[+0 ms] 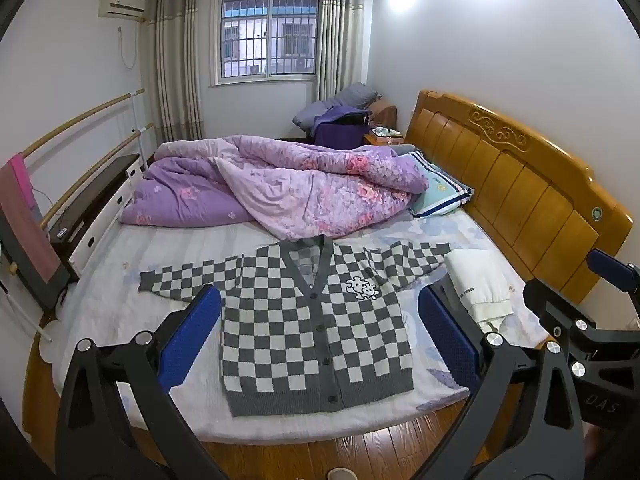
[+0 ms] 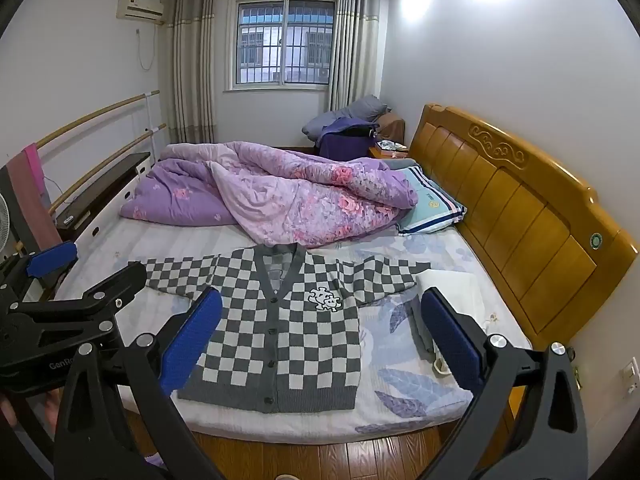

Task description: Fold large clothes

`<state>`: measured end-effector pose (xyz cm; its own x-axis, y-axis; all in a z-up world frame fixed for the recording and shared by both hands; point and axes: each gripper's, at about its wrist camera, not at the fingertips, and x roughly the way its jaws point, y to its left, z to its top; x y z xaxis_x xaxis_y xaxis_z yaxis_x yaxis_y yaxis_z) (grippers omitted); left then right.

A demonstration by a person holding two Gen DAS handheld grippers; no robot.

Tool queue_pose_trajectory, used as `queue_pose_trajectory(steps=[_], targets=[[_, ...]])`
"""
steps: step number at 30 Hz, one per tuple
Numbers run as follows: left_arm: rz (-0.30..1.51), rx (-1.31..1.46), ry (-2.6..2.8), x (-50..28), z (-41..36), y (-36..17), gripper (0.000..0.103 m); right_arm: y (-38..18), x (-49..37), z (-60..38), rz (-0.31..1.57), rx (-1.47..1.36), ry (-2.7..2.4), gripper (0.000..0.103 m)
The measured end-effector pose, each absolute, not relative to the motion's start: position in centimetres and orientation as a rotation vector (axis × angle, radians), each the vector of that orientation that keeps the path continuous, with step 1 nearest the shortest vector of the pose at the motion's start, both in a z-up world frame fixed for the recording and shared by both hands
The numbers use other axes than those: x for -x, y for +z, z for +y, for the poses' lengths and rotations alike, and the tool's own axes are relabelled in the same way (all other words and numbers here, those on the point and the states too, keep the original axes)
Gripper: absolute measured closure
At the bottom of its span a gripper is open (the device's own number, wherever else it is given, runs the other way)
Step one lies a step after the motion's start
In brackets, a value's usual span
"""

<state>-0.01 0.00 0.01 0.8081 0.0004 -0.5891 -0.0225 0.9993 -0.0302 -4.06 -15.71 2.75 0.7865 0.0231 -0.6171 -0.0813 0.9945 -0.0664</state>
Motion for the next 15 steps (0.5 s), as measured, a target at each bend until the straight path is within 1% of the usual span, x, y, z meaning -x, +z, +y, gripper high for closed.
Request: queue_pose_trajectory(steps=[15], targets=[[0.64, 0.041, 0.01, -0.04, 0.02, -0.02, 0.005, 2.55, 3.79, -15.45, 0.667, 0.093, 0.057, 0.007]])
